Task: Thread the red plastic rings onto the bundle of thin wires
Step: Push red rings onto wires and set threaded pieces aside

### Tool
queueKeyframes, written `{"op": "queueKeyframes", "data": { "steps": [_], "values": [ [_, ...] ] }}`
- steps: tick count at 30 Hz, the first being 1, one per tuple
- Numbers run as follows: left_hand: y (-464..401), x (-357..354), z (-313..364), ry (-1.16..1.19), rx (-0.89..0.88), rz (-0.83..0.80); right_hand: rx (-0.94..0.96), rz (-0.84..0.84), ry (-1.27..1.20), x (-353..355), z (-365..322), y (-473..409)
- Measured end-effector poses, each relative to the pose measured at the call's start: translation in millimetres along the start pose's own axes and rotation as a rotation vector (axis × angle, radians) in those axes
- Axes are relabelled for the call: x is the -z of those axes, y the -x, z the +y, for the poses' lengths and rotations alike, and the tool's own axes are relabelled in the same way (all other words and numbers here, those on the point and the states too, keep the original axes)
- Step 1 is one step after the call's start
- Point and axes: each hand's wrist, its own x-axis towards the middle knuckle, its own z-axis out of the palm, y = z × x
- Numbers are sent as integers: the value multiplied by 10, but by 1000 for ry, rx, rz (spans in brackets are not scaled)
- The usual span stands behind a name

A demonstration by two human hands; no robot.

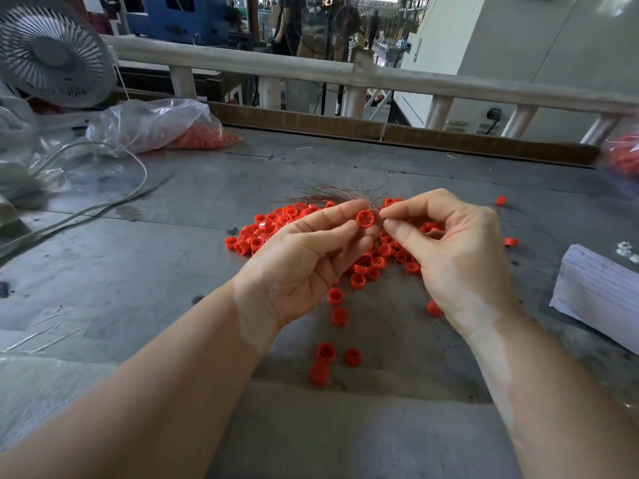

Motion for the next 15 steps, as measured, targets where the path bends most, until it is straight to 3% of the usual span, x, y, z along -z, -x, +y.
{"op": "queueKeyframes", "data": {
  "steps": [15],
  "values": [
    [24,-14,12,-71,-2,44,19,-38,-10,-8,-19,6]
  ]
}}
